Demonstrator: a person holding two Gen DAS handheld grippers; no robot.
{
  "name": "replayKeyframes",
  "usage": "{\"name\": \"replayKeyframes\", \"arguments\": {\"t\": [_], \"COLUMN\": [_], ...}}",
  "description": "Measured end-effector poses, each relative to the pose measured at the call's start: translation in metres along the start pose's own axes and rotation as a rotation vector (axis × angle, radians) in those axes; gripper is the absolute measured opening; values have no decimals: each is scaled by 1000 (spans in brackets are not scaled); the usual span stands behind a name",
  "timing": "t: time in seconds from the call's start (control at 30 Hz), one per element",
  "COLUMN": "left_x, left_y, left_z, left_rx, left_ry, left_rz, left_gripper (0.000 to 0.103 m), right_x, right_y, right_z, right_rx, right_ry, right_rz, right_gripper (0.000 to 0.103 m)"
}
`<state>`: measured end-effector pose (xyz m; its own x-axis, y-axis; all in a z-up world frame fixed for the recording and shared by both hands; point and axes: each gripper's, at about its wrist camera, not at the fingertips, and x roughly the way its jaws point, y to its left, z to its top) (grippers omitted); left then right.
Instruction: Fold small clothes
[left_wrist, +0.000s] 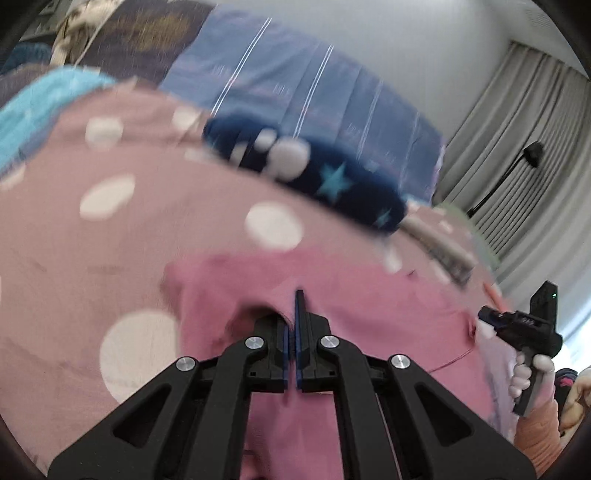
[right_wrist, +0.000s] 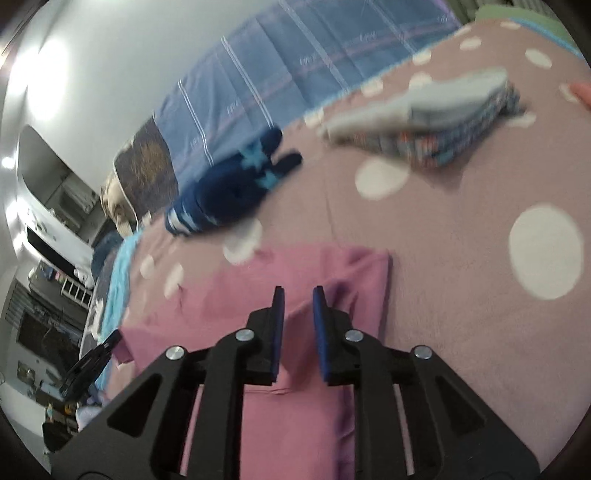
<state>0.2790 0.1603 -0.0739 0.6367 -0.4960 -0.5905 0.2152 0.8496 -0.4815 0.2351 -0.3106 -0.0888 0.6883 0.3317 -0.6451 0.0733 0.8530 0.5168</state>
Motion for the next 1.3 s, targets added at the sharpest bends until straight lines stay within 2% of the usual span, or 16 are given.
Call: {"name": "replayKeyframes", "arguments": {"t": [0.17,0.23,0.33,0.47,0.5,0.53,0.6,0.77,0.87,0.9,0.97,1.0,1.07,1.1,1.17,1.3], "left_x": [-14,-25,-29,-15,-11,-6,-4,-9,6,8,10,7,2,-1,-3,-9], "left_y": [15,11,0,-7,-6,-6,-4,2,12,15,20,19,15,11,4,-11], "left_z": [-9,-10,-13,-14,-14,-12,-5,37,63,66,67,63,55,49,39,16], "left_rx": [-45,-36,3,34,34,32,3,-104,-143,-152,-151,-123,-62,-18,70,267], "left_ry": [0,-5,15,75,82,93,92,-7,-52,-50,-36,-33,-23,-9,34,114], "left_rz": [-64,-77,-72,-13,-3,-2,-7,-62,-23,-14,-14,-14,-13,-10,10,110], "left_gripper": [10,26,38,38,24,3,2,2,4,9,19,27,43,49,52,57], "right_x": [-9,-17,-21,0,5,12,12,0,12,15,13,6,-6,-11,-13,-2], "right_y": [-8,1,25,44,45,46,44,24,11,11,17,26,40,48,63,74], "right_z": [-6,-11,-20,-28,-29,-28,-17,40,66,68,61,51,30,17,-14,-54], "right_rx": [-68,-122,-230,-308,-312,-319,-286,-84,-50,-61,-149,-270,-489,-609,-866,-1165], "right_ry": [7,5,26,97,108,117,75,-64,-88,-72,-22,-15,-23,-24,17,79], "right_rz": [4,7,23,-61,-74,-88,-101,23,-53,-69,-10,-1,-30,-57,-135,-280], "right_gripper": [25,28,38,49,43,3,0,0,3,3,4,11,53,59,63,71]}}
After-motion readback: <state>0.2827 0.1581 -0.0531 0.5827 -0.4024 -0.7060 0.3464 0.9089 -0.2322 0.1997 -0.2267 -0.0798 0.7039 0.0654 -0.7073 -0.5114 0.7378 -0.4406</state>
